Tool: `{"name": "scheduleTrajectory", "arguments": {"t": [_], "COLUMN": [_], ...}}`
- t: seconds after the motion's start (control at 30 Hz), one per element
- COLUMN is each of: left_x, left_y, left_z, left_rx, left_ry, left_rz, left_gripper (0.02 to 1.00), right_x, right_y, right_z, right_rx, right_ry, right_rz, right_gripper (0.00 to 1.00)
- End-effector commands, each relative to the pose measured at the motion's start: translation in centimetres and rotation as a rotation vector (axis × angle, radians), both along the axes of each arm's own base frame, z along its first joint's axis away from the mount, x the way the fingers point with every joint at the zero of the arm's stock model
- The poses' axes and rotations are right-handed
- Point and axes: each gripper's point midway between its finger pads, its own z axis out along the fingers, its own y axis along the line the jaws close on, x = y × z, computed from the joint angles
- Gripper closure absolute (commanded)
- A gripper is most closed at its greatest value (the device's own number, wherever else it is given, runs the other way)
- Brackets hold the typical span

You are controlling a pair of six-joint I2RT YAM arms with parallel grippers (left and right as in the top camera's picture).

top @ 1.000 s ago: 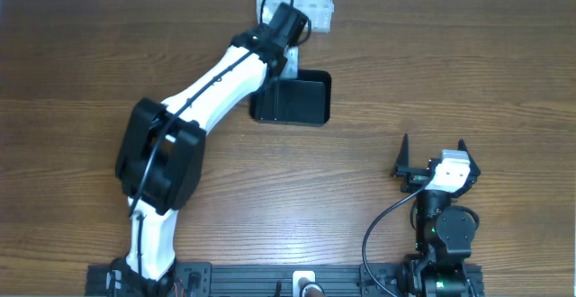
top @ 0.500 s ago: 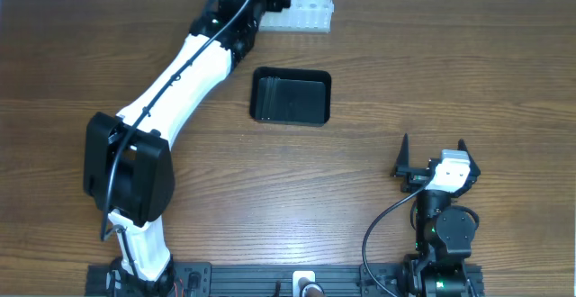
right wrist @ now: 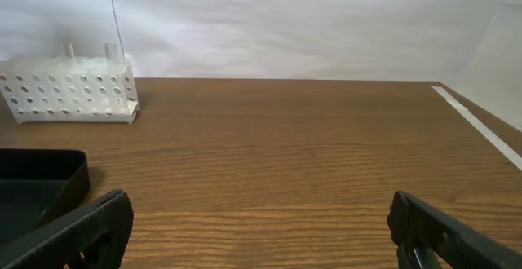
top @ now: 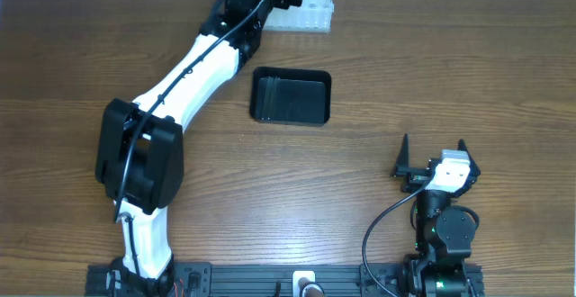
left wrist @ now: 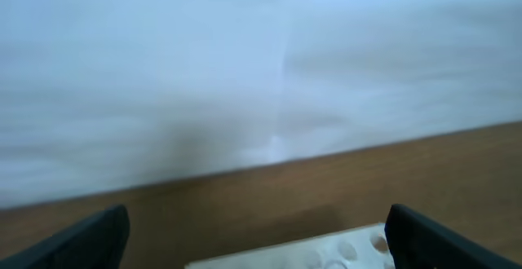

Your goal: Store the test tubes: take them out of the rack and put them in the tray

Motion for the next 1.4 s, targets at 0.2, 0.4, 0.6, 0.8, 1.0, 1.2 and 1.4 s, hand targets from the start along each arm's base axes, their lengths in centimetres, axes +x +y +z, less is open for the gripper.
{"name": "scheduleTrajectory", "arguments": {"t": [0.2,0.4,0.6,0.8,1.0,1.2,1.4], "left_x": [-1.5,-4.8,-10.0,-16.8,-23.7,-29.3,-32.3], "left_y": [6.8,10.2,14.0,17.9,20.7,21.7,21.7], "left_z": [6.4,12.7,15.5,15.5,13.3,8.9,5.0], "left_rx": [0.059,0.068,0.028,-0.006,-0.011,-0.012,-0.016], "left_ry": [-0.025,-0.117,-0.203,-0.324,-0.403,-0.458,-0.517], "left_rz": [0.096,0.123,0.127,0.129,0.155,0.176,0.169], "left_gripper": [0.018,0.018,0.018,0.018,0.020,0.020,0.018], "right_x": [0.0,0.0,0.0,0.0,0.0,0.0,0.0], "right_y": [-0.1,-0.1,-0.1,-0.1,-0.1,-0.1,-0.1], "right_z": [-0.3,-0.3,-0.3,-0.3,-0.3,-0.3,-0.3], "right_rx": [0.003,0.003,0.003,0.003,0.003,0.003,0.003], "right_ry": [0.002,0.002,0.002,0.002,0.002,0.002,0.002], "right_rz": [-0.002,-0.002,-0.002,-0.002,-0.002,-0.002,-0.002], "right_gripper": [0.009,0.007,0.007,0.009,0.009,0.009,0.007]}}
